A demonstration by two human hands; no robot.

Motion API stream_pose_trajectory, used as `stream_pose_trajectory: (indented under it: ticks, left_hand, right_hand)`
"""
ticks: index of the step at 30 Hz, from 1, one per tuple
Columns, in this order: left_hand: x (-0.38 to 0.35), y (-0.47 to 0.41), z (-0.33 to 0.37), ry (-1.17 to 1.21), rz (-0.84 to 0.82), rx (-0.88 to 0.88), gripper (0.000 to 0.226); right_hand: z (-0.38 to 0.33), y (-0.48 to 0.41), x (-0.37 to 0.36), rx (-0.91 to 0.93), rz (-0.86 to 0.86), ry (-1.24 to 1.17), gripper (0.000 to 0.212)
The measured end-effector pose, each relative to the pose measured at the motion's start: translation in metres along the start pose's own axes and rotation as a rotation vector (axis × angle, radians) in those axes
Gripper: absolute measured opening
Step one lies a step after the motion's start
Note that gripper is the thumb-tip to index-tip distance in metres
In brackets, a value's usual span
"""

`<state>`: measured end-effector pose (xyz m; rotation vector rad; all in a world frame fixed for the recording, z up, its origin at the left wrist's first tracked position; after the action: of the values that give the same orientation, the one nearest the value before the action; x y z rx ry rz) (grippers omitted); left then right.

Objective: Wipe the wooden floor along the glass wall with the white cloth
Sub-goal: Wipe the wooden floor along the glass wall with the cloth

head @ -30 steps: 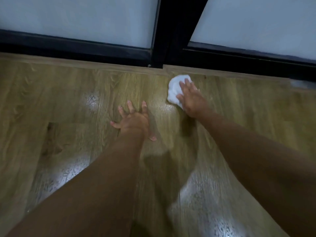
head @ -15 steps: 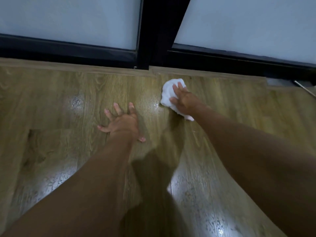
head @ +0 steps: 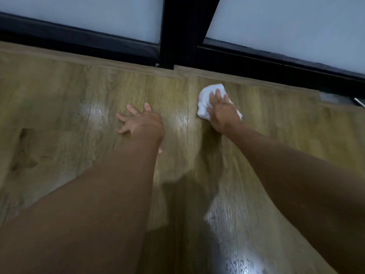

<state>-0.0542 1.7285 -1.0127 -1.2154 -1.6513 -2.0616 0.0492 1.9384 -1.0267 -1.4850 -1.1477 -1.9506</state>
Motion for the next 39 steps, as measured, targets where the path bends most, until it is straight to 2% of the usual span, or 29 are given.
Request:
stream_pose_trajectory:
  ticks: [2, 3, 5, 7, 9, 12, 14, 17, 18, 20, 22, 23, 24, 26, 29, 31, 33, 35, 39]
  left_hand:
    - [0.003, -0.007, 0.004, -0.04, 0.017, 0.033, 0.127]
    - [0.005, -0.011, 0.008, -0.056, 0.038, 0.039, 0.113]
    - [0.009, -0.018, 0.022, -0.098, 0.07, 0.037, 0.091]
    - [0.012, -0.019, 0.033, -0.134, 0.066, 0.041, 0.079]
    - [0.013, -0.016, 0.038, -0.218, 0.045, 0.043, 0.076]
    - [0.008, -0.009, 0.038, -0.283, 0.002, 0.018, 0.091]
    - [0.006, 0.004, 0.044, -0.264, 0.049, -0.111, 0.085]
    - [0.004, 0.027, 0.068, -0.095, 0.15, -0.345, 0.053]
    - [-0.001, 0.032, 0.074, -0.051, 0.13, -0.361, 0.053]
    - [-0.012, 0.037, 0.085, -0.019, 0.087, -0.333, 0.078]
    - [-0.023, 0.039, 0.091, -0.089, 0.052, -0.27, 0.11]
    - [-0.028, 0.039, 0.095, -0.118, 0.042, -0.242, 0.118]
    - [-0.029, 0.039, 0.099, -0.123, 0.045, -0.215, 0.12]
    - [-0.029, 0.043, 0.106, -0.091, 0.05, -0.183, 0.114]
    - [-0.03, 0.049, 0.123, -0.013, 0.053, -0.216, 0.095]
    - [-0.04, 0.051, 0.128, 0.019, -0.001, -0.214, 0.111]
    - [-0.05, 0.052, 0.129, 0.054, -0.002, -0.188, 0.125]
    - [-0.057, 0.051, 0.128, 0.059, 0.03, -0.161, 0.13]
    - [-0.06, 0.046, 0.13, 0.049, 0.043, -0.154, 0.135]
  right_hand:
    - [-0.031, 0.004, 0.0, 0.235, 0.041, 0.056, 0.066]
    - [-0.041, 0.014, -0.002, 0.342, 0.069, 0.046, 0.066]
    - [-0.042, 0.035, -0.007, 0.469, 0.137, -0.001, 0.061]
    - [-0.031, 0.039, -0.002, 0.572, 0.178, -0.017, 0.056]
    - [-0.022, 0.014, 0.015, 0.55, 0.206, -0.084, 0.051]
    - [-0.022, -0.048, 0.035, 0.33, 0.183, -0.118, 0.049]
    - [-0.036, -0.054, 0.034, 0.254, 0.182, -0.118, 0.05]
    - [-0.041, -0.009, 0.023, 0.448, 0.219, -0.173, 0.052]
    - [-0.032, 0.008, 0.018, 0.531, 0.217, -0.196, 0.051]
    - [-0.002, 0.021, 0.014, 0.571, 0.201, -0.225, 0.048]
    - [0.031, 0.004, 0.018, 0.399, 0.215, -0.306, 0.046]
    - [0.043, -0.01, 0.02, 0.278, 0.222, -0.329, 0.046]
    - [0.046, -0.021, 0.022, 0.187, 0.23, -0.314, 0.046]
    - [0.029, -0.024, 0.023, 0.133, 0.215, -0.245, 0.047]
    - [0.004, 0.017, 0.012, 0.352, 0.2, -0.213, 0.049]
    - [0.023, 0.046, 0.002, 0.429, 0.192, -0.272, 0.049]
    - [0.058, 0.045, -0.002, 0.324, 0.198, -0.282, 0.048]
    - [0.078, 0.029, -0.003, 0.135, 0.153, -0.208, 0.05]
    - [0.06, -0.014, 0.007, -0.153, 0.001, -0.244, 0.068]
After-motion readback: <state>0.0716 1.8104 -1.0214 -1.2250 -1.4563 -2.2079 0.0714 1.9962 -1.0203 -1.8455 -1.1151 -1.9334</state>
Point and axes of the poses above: each hand's wrist, its own y-axis away from the middle knuckle, its own x-axis out of the back of the hand, z = x × y, the point moved 8 cm from there along -y, towards the middle knuckle, and after that the axes turned 3 degrees about y, right-handed, at the moved point
